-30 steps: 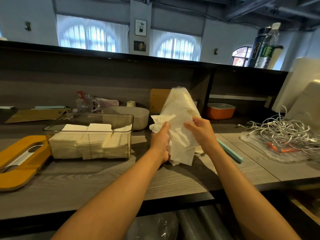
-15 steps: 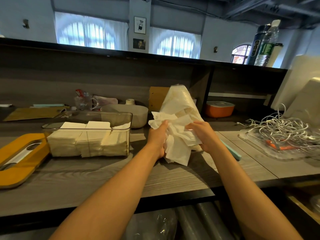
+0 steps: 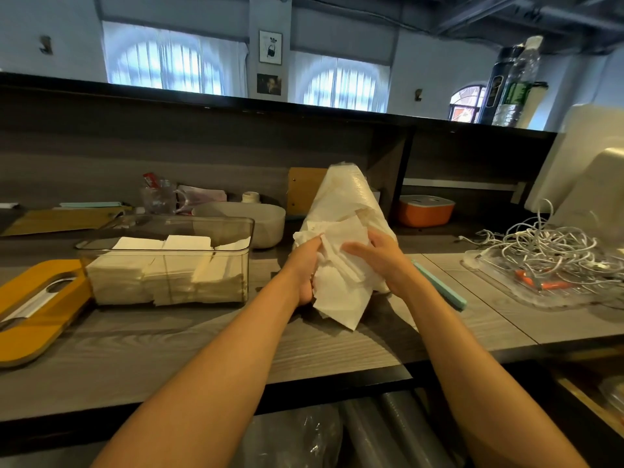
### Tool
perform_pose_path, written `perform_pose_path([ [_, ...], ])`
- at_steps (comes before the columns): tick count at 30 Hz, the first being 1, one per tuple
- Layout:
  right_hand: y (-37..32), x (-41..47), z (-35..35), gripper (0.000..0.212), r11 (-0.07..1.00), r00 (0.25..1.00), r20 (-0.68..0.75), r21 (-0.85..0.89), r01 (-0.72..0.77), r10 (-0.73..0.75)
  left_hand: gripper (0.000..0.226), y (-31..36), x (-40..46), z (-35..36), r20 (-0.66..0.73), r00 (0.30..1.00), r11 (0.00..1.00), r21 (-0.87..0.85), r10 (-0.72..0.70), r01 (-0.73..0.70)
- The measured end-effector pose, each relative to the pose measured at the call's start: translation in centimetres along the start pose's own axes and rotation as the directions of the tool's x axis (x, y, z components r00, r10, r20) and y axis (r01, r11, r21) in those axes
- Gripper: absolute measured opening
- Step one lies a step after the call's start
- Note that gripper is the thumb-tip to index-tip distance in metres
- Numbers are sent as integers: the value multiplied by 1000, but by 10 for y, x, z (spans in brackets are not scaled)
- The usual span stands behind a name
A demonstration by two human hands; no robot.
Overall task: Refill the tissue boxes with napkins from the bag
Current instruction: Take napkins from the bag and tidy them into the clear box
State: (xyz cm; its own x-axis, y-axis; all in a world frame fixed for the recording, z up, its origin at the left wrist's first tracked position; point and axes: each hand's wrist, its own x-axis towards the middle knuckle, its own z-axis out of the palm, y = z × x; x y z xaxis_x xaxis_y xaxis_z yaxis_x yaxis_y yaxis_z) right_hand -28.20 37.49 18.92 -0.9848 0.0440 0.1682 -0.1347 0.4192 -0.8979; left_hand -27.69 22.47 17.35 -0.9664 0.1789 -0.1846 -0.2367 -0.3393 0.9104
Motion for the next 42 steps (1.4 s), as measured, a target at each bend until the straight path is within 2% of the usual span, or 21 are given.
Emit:
perform_pose_path([
  [2,0,-1,2,51,998,998,4,10,-66,66,40,1,1,-2,54,998,997,-68,-15,19],
  [4,2,-1,2,50,992,993,-14,45,-118,118,43,1,-1,-3,126,992,996,-91,7,4],
  [8,4,-3,-1,29,986,982,-186,169,-2,34,41,-4,-7,-3,295,954,998,14,60,-67],
  [10,6,-2,-2,22,980,968,-251,198,34,17,44,-7,-8,-2,327,942,993,72,70,-99],
  [14,8,-1,-1,22,977,944,-330,200,72,-3,44,-8,-7,0,262,962,992,81,73,-97],
  [17,7,0,-2,27,967,945,-327,236,96,-14,45,-10,-8,3,244,967,995,46,78,-92],
  [22,7,0,0,18,965,943,-326,220,140,-62,45,-17,-7,8,182,979,995,10,93,-96],
  [26,5,-2,-5,20,945,902,-428,267,191,-61,39,-16,-6,10,91,989,992,-59,118,-113],
  [30,-1,-8,-10,23,896,831,-554,349,275,-39,35,-14,-3,11,-27,979,965,-168,201,-203],
  [32,-5,-10,-14,18,829,854,-519,496,256,47,29,-13,-2,12,-75,966,949,-184,246,-256],
  [34,-8,-10,-10,13,754,928,-360,634,171,92,21,-12,-3,13,-98,955,940,-174,281,-295],
  [35,-9,-11,-5,11,756,955,-282,644,114,97,20,-11,-4,14,-97,950,934,-178,297,-310],
  [37,-7,-9,10,11,858,969,-227,513,35,95,26,-11,-5,15,-90,946,921,-216,312,-324],
  [39,-2,-7,21,15,935,963,-264,350,46,52,33,-12,-6,14,-62,956,914,-278,288,-294],
  [42,0,-6,29,22,946,963,-271,311,85,2,34,-12,-7,15,-8,966,897,-370,259,-243],
])
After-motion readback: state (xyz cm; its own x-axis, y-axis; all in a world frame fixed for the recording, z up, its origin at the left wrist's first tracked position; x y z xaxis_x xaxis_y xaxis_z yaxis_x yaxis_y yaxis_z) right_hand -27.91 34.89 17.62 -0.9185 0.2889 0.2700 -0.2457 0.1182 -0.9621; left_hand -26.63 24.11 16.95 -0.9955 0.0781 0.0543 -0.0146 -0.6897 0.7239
